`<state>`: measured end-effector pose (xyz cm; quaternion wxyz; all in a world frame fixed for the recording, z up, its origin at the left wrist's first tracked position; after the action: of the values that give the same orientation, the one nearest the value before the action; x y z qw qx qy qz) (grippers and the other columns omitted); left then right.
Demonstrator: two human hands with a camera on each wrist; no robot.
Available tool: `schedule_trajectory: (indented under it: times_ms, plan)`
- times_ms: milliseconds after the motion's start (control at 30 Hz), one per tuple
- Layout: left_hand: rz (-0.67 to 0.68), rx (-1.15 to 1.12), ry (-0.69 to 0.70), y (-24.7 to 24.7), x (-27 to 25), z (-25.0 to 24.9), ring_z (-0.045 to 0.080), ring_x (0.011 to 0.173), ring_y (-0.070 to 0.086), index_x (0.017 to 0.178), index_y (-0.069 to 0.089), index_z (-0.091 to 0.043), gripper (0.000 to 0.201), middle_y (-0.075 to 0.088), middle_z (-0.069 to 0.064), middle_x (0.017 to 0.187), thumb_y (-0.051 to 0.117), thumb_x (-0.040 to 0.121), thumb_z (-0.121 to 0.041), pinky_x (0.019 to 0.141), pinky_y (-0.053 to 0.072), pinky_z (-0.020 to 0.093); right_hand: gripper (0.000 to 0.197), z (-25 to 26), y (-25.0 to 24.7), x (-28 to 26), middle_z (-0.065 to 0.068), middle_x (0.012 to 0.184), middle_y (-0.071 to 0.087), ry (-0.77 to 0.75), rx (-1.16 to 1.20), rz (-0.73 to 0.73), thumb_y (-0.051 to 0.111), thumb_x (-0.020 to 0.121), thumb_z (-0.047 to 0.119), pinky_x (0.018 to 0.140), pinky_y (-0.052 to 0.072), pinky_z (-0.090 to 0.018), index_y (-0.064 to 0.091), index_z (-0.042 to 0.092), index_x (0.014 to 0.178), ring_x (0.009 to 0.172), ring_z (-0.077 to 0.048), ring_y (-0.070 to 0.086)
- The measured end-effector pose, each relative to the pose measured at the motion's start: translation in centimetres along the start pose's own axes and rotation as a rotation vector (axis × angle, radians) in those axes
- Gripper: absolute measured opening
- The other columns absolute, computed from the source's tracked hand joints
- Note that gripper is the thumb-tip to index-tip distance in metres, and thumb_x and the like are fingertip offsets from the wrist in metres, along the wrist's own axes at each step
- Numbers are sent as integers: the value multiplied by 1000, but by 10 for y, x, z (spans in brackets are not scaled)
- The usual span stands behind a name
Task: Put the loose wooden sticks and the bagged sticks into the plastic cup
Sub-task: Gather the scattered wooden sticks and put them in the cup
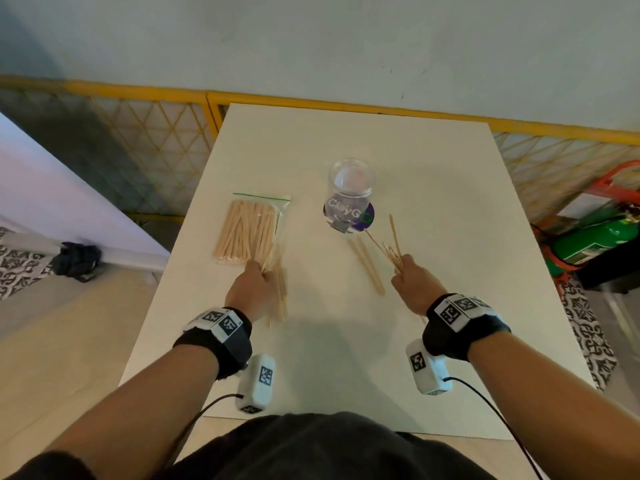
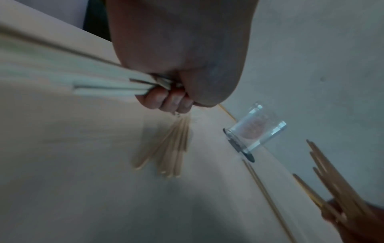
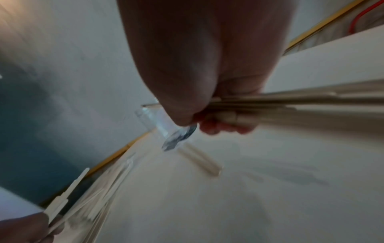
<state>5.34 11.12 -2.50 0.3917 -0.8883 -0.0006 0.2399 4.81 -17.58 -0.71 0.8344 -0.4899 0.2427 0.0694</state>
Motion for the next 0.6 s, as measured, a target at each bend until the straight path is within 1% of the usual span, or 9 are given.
schedule_trajectory:
  times_ms: [67, 133, 167, 233, 300, 367, 433, 500, 600]
  plan:
    - [-8, 25, -72, 0, -4, 8, 36, 98, 63, 127, 47, -3, 45, 67, 18, 115, 45, 99, -38, 78, 42, 36, 18, 11, 3, 5, -14, 86, 53, -10, -28, -60, 39, 96, 22, 66, 36, -33, 40, 7, 105, 74, -29, 48]
    - [4, 85, -126, 4, -5, 12, 35, 110, 65, 135, 45, -7, 71, 67, 12, 122, 53, 90, -62, 77, 42, 35, 27, 19, 7, 10, -19, 95, 60, 24, -36, -91, 37, 96, 26, 68, 36, -32, 45, 4, 109, 77, -30, 49]
    - [2, 131, -140, 6, -5, 13, 34, 110, 66, 134, 45, -7, 81, 67, 10, 122, 55, 85, -70, 76, 43, 34, 30, 22, 10, 13, -21, 101, 62, 41, -34, -98, 36, 96, 29, 69, 36, -33, 46, 4, 109, 80, -32, 51]
    - [-16, 212, -156, 11, -4, 12, 32, 107, 68, 132, 44, -7, 85, 68, 10, 120, 57, 80, -75, 75, 46, 36, 36, 27, 16, 20, -21, 107, 64, 62, -53, -98, 38, 95, 35, 70, 37, -34, 47, 4, 111, 91, -37, 59]
    - [-34, 256, -169, 15, -3, 7, 32, 107, 69, 133, 40, -8, 86, 69, 10, 118, 60, 80, -72, 76, 48, 37, 42, 28, 22, 27, -20, 111, 64, 73, -86, -90, 44, 94, 41, 74, 40, -37, 44, 5, 116, 100, -38, 61]
    - [-45, 282, -179, 17, -2, -1, 31, 108, 69, 134, 40, -8, 80, 69, 9, 119, 61, 83, -67, 76, 47, 36, 45, 27, 27, 33, -20, 114, 64, 80, -110, -78, 49, 94, 40, 76, 41, -37, 41, 5, 121, 104, -38, 61]
    - [-45, 316, -168, 20, -2, -9, 30, 109, 68, 130, 48, -9, 65, 69, 9, 120, 59, 90, -58, 79, 47, 36, 40, 26, 31, 36, -20, 115, 64, 73, -109, -70, 52, 95, 34, 74, 39, -36, 40, 4, 120, 104, -38, 62]
    - [-53, 341, -154, 20, 0, -16, 30, 103, 69, 119, 59, -10, 43, 71, 9, 115, 55, 96, -45, 76, 48, 34, 35, 25, 31, 37, -18, 112, 66, 51, -132, -73, 50, 96, 31, 72, 38, -34, 43, 5, 118, 102, -37, 63]
    - [-51, 358, -193, 14, 3, -23, 32, 101, 70, 112, 67, -8, 27, 73, 10, 111, 53, 98, -26, 75, 47, 33, 26, 24, 27, 38, -15, 109, 68, -1, -251, -86, 48, 97, 28, 72, 40, -33, 52, 6, 112, 99, -34, 65]
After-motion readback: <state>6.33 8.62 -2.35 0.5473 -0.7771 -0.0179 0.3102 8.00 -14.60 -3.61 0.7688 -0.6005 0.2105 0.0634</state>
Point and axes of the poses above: each hand's wrist, its own x-axis towards the middle knuckle, its own y-axis out of the palm, z = x × y, the point moved 3 cm from there along x, towards the middle knuckle
